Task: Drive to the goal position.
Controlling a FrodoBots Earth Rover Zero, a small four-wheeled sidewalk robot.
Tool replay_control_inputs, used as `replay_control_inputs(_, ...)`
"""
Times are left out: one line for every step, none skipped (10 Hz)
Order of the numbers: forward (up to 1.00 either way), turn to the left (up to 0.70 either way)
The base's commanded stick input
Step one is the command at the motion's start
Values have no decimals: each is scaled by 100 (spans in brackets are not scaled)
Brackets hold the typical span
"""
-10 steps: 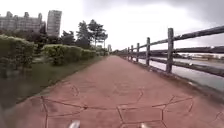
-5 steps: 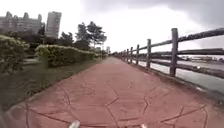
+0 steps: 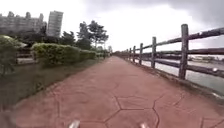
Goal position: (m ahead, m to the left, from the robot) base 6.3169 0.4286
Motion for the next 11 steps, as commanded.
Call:
replay_control_inputs(70, 17)
replay_control_inputs(70, 0)
replay_control_inputs(70, 0)
replay_control_inputs(70, 0)
replay_control_inputs(70, 0)
replay_control_inputs(70, 0)
replay_control_inputs(70, 0)
replay_control_inputs(70, 0)
replay_control_inputs(70, 0)
replay_control_inputs(70, 0)
replay_control_inputs(70, 0)
